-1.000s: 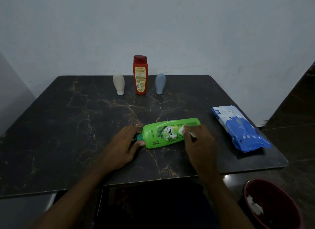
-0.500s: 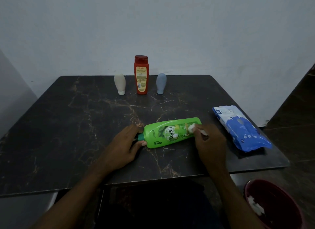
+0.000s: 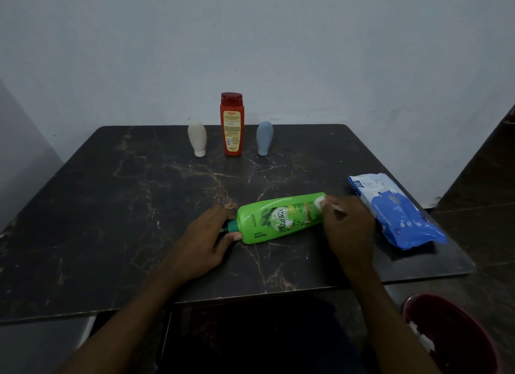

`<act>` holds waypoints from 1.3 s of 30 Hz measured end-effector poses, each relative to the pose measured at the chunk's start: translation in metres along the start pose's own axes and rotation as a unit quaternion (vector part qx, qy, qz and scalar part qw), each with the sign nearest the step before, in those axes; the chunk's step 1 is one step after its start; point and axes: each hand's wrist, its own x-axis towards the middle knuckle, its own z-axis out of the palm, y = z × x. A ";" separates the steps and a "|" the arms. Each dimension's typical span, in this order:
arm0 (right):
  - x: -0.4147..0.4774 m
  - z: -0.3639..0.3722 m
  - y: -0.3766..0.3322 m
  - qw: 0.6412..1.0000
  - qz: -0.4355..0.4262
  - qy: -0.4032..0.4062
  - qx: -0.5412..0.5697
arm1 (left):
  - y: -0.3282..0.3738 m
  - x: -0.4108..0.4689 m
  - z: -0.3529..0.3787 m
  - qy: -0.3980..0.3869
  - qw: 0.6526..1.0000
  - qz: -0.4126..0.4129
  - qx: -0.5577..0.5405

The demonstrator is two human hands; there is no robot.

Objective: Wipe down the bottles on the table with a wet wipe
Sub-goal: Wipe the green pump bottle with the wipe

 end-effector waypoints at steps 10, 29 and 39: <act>-0.042 0.036 -0.068 0.991 -0.096 -0.087 -0.014 | 0.003 -0.001 -0.001 0.007 1.000 0.005 0.005; -0.034 0.026 -0.052 0.998 -0.032 -0.055 0.030 | 0.005 -0.001 -0.002 0.009 1.000 0.017 0.005; -0.064 0.049 -0.077 0.995 -0.062 -0.032 0.075 | 0.005 -0.002 -0.002 0.001 1.000 0.014 0.013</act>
